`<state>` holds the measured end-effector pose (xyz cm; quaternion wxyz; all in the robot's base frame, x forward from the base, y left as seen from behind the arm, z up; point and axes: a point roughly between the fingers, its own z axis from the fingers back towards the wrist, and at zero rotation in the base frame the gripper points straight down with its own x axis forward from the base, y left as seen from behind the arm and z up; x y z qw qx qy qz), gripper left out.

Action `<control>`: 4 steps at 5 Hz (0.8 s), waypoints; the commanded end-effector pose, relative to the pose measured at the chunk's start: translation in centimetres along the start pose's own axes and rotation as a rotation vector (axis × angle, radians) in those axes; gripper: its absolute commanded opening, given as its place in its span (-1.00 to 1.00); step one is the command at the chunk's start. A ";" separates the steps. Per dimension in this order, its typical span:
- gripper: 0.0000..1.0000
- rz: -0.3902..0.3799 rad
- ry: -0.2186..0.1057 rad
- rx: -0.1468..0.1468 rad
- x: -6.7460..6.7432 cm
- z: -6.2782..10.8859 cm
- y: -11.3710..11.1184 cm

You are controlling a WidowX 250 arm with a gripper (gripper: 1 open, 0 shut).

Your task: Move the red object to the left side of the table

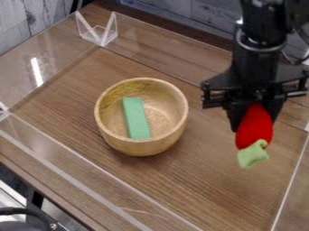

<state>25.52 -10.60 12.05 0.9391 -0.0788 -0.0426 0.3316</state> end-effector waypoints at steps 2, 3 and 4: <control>-1.00 -0.011 -0.026 -0.058 1.0 0.6 -0.1; -1.00 -0.008 -0.029 -0.066 0.0 1.0 0.6; -1.00 0.044 -0.034 -0.071 -0.8 0.7 0.7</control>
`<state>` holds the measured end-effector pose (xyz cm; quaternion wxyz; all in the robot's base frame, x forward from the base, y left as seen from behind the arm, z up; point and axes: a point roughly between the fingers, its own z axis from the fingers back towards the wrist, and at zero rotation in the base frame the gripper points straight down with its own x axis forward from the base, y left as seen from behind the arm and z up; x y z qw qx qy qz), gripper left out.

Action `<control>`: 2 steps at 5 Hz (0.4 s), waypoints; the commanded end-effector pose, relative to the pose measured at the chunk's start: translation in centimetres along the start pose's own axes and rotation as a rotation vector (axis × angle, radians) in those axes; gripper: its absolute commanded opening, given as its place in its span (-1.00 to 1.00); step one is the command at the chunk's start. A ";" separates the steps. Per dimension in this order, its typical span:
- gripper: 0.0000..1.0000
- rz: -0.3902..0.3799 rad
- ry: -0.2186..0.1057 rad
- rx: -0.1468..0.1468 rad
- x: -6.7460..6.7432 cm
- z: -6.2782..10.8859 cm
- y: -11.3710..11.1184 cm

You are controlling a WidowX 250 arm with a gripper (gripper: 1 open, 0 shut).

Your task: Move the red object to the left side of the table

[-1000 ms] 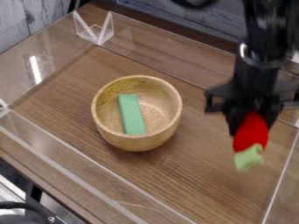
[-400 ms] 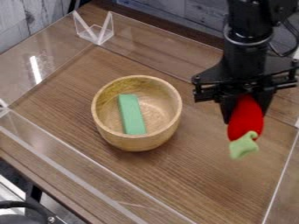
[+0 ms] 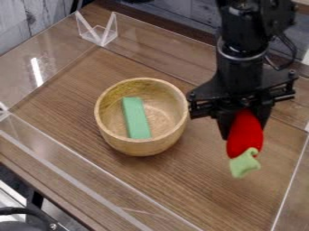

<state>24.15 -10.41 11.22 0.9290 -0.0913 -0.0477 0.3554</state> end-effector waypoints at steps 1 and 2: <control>-1.00 0.030 -0.035 -0.052 -0.4 1.2 -0.3; -1.00 0.010 -0.030 -0.059 -0.2 2.4 -0.6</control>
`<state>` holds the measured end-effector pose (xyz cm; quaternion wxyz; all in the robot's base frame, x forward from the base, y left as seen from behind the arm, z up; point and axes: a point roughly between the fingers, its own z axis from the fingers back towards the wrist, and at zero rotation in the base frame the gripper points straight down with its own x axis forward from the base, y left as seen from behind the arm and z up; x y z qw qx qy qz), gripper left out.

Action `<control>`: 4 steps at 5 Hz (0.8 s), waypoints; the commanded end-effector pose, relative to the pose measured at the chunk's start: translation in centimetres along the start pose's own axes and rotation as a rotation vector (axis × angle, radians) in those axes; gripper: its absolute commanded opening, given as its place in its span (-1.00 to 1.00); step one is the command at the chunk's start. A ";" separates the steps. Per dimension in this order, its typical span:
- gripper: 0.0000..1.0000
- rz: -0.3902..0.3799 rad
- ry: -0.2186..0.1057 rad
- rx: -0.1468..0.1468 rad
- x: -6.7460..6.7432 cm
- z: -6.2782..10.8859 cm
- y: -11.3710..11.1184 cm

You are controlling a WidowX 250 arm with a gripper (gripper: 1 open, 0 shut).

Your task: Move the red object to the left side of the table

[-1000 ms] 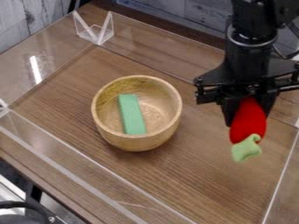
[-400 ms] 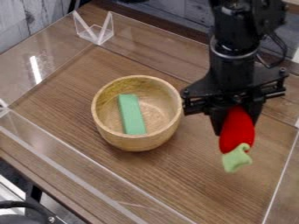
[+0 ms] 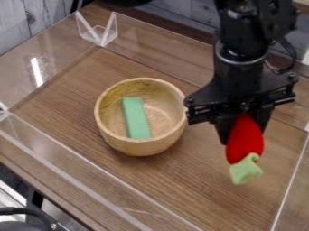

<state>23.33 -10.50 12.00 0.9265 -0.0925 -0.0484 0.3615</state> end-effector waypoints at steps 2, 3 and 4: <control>-1.00 -0.017 -0.023 -0.066 1.2 2.1 -0.6; -1.00 -0.014 -0.019 -0.065 1.4 1.4 -0.2; -1.00 -0.003 -0.016 -0.069 0.8 2.2 0.0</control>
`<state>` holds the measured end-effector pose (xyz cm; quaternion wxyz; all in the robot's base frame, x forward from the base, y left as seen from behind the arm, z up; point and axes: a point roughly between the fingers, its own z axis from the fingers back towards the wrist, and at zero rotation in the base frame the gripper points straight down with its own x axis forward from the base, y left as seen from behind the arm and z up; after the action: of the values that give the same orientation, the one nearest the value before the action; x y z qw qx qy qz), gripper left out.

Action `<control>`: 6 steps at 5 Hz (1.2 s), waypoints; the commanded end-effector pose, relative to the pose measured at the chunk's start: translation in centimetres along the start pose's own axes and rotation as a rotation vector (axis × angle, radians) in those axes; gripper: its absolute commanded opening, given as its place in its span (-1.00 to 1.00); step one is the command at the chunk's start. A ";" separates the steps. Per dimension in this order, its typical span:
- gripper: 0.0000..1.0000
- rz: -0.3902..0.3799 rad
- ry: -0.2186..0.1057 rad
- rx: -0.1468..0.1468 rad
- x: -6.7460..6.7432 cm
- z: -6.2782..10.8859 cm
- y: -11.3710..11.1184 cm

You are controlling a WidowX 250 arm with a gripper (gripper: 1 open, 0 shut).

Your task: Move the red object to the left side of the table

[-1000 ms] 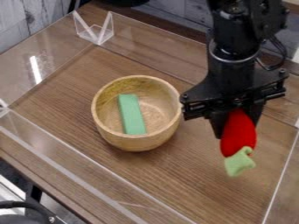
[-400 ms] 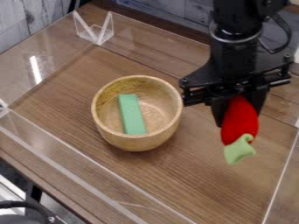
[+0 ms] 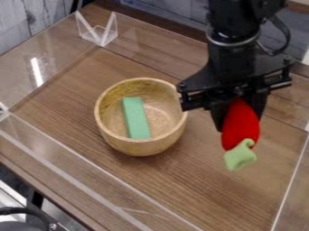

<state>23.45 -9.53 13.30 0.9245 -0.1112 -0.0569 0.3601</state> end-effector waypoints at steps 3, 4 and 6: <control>-1.00 -0.071 0.027 -0.030 -2.1 1.1 -0.3; -1.00 -0.124 0.047 -0.039 -2.2 1.0 -0.4; -1.00 -0.158 0.060 -0.060 -0.9 1.9 0.3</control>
<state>21.79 -9.59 13.95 0.9498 -0.1340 -0.0312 0.2809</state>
